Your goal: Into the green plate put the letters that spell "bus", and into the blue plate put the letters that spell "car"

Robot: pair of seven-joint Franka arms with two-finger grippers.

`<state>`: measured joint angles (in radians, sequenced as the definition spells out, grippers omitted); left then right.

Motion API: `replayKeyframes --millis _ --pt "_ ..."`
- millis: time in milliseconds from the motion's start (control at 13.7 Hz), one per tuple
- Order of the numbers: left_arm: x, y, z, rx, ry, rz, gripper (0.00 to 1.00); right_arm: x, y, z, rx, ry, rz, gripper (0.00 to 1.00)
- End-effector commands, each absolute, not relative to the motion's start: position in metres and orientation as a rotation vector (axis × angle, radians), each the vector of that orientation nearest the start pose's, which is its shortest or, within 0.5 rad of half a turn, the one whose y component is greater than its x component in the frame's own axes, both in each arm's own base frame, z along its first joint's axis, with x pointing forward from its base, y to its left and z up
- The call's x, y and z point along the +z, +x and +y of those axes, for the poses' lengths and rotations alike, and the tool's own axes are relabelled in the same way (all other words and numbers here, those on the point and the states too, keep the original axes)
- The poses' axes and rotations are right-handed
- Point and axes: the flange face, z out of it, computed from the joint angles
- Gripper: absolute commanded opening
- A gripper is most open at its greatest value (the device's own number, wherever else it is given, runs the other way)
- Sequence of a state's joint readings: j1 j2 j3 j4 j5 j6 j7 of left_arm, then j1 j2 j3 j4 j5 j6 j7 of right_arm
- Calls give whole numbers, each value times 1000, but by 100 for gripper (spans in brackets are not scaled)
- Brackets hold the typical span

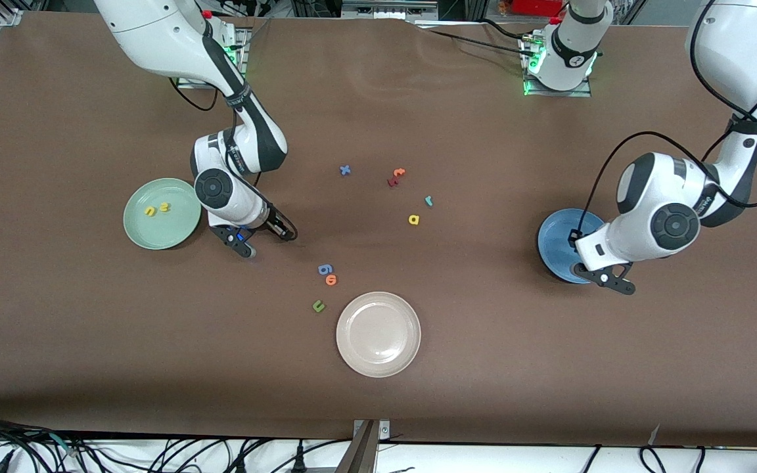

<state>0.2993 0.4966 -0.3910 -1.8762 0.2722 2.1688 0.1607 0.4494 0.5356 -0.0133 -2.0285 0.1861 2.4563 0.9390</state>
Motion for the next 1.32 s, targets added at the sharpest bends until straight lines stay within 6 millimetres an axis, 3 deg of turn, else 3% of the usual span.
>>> replayKeyframes --millis 0,73,146,219,292,439,585,658,877,951,1097,1243 --pt "224 601 -20 146 -3037 674 2 165 520 240 256 -2967 965 44" --pt "217 594 -19 124 -3040 678 2 166 520 240 255 -2967 965 32" --pt "213 589 -15 102 -3047 668 9 165 520 240 257 -2968 965 18" --pt "214 591 -9 96 -3055 652 56 166 520 240 257 -2969 962 5" --pt "214 591 -10 96 -3060 645 99 166 520 240 260 -2969 964 0" --pt "224 592 -27 105 -3063 650 100 171 522 240 254 -2966 962 0" --pt "232 587 -71 106 -3105 556 100 200 530 235 272 -2965 959 0" --pt "234 581 -100 107 -3139 447 100 220 538 223 311 -2979 950 0" --pt "236 559 -172 156 -3225 300 100 272 550 165 458 -3027 841 0" --pt "235 551 -189 169 -3235 223 100 280 550 145 488 -3035 793 0" --pt "236 533 -234 201 -3243 -6 100 281 554 99 529 -3048 713 0" --pt "234 513 -277 219 -3227 -213 100 264 550 56 569 -3062 618 0"
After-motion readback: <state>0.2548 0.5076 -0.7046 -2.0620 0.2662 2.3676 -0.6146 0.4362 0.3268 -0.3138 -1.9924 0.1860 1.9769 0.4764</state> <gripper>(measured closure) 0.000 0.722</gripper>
